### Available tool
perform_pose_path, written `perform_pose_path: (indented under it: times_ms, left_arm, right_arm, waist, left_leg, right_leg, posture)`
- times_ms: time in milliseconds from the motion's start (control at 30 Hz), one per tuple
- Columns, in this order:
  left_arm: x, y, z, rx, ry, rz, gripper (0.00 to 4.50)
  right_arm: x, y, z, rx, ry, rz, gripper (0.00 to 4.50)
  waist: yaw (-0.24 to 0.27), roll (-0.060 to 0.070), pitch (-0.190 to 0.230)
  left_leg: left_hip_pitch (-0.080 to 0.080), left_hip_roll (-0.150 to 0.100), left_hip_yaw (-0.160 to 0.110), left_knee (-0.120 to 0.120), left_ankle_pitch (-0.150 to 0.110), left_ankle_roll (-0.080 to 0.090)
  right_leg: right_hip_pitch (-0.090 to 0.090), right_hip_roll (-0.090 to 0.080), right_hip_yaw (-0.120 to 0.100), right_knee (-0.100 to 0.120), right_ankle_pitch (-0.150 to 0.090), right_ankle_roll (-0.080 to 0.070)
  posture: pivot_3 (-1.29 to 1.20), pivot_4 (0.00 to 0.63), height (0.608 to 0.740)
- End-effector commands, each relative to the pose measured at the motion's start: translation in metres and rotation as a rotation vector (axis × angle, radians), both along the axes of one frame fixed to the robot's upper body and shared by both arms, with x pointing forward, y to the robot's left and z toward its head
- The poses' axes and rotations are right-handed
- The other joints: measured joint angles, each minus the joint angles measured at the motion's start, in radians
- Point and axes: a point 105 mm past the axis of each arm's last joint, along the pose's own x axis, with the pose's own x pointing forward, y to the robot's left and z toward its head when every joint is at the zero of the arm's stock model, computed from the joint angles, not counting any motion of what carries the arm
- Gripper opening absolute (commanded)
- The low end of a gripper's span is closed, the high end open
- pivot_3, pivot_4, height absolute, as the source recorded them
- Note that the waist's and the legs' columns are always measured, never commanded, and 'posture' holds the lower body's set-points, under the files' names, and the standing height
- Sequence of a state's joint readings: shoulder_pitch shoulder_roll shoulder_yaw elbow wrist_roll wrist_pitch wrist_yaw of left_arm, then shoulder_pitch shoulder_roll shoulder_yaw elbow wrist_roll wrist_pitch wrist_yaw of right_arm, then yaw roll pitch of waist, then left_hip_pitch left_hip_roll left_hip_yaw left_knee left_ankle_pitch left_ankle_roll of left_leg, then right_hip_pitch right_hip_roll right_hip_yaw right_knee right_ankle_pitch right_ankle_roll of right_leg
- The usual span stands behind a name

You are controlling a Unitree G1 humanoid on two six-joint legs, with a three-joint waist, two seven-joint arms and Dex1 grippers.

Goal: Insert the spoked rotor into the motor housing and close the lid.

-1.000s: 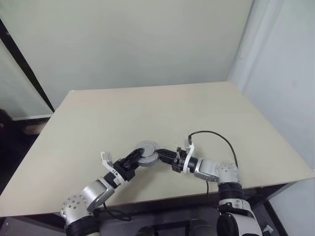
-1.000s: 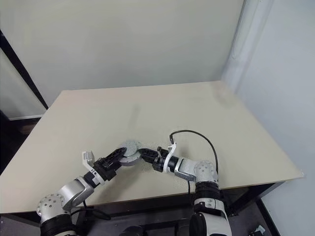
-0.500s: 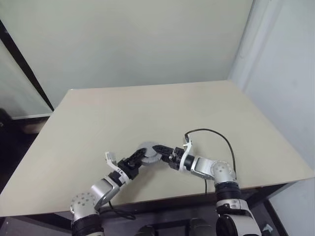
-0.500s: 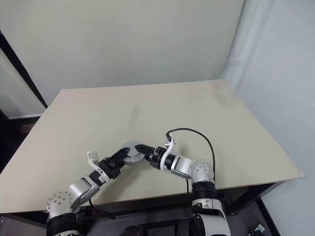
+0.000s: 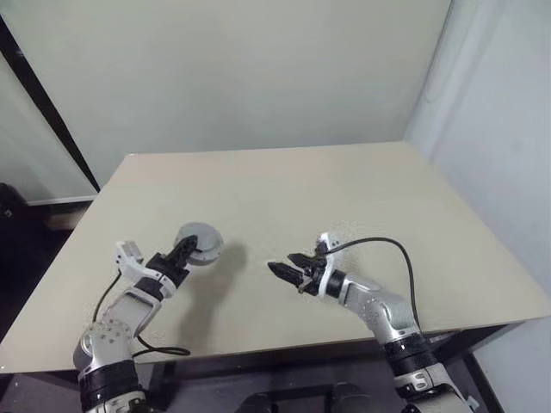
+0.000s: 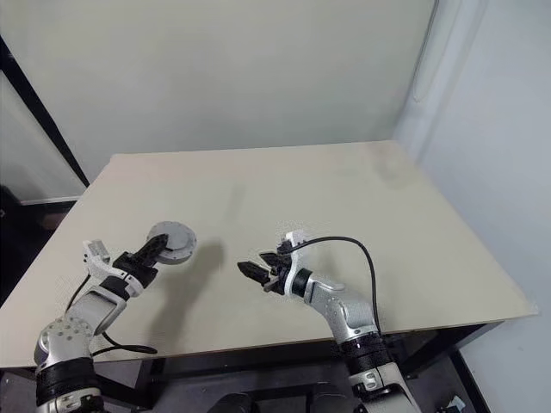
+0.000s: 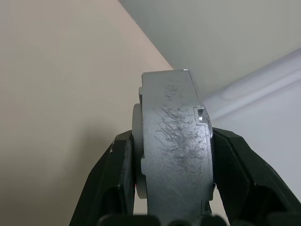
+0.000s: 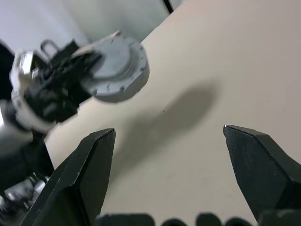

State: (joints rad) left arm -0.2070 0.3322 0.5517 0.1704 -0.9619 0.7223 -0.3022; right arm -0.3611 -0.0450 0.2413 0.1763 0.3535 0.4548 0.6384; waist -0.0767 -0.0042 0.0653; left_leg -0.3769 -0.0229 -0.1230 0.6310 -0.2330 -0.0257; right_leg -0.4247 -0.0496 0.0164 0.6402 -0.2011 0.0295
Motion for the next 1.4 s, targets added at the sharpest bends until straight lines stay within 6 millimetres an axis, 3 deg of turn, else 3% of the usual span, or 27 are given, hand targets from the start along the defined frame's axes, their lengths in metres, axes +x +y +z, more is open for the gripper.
perform_pose_path:
  times_ms: [33, 533, 967, 1233, 1400]
  left_arm:
    - [0.009, 0.011, 0.016, 0.156, -0.052, 0.034, 1.98]
    - [0.018, 0.027, 0.005, 0.265, -0.018, 0.133, 1.97]
    - [0.014, 0.044, -0.019, 0.282, 0.069, 0.241, 1.97]
    - [0.013, 0.048, -0.031, 0.402, 0.139, 0.238, 1.97]
    - [0.011, 0.051, -0.033, 0.476, 0.159, 0.241, 3.49]
  right_arm:
    - [-0.007, 0.007, 0.02, -0.035, -0.206, 0.064, 4.0]
    - [-0.008, 0.006, 0.013, -0.127, -0.289, 0.088, 4.0]
    - [-0.008, 0.005, 0.008, -0.158, -0.288, 0.091, 4.0]
    - [-0.008, 0.006, 0.006, -0.174, -0.287, 0.095, 4.0]
    - [-0.007, 0.006, 0.004, -0.182, -0.287, 0.093, 4.0]
  waist:
    - [0.002, 0.0, 0.0]
    - [0.007, -0.005, 0.0]
    - [0.007, -0.007, -0.002]
    - [0.006, -0.007, -0.002]
    - [0.006, -0.007, -0.001]
  left_leg:
    - [0.0, 0.0, 0.0, 0.0, 0.0, 0.0]
    - [0.0, 0.0, 0.0, 0.002, 0.001, -0.001]
    - [0.001, 0.0, 0.0, 0.002, 0.001, -0.001]
    - [0.003, 0.001, 0.0, 0.007, 0.001, -0.001]
    - [0.015, 0.001, 0.001, 0.006, 0.0, -0.001]
  right_leg:
    - [0.0, 0.0, 0.0, 0.0, 0.0, 0.0]
    - [0.001, 0.0, 0.0, 0.001, 0.0, 0.0]
    - [0.001, 0.0, 0.0, 0.002, 0.002, -0.002]
    - [0.004, 0.001, 0.0, 0.003, 0.004, -0.001]
    - [0.016, 0.001, 0.0, 0.002, 0.003, -0.002]
  posture:
    - [0.0, 0.0, 0.74]
    - [0.0, 0.0, 0.74]
    - [0.0, 0.0, 0.74]
    - [0.0, 0.0, 0.74]
    - [0.0, 0.0, 0.74]
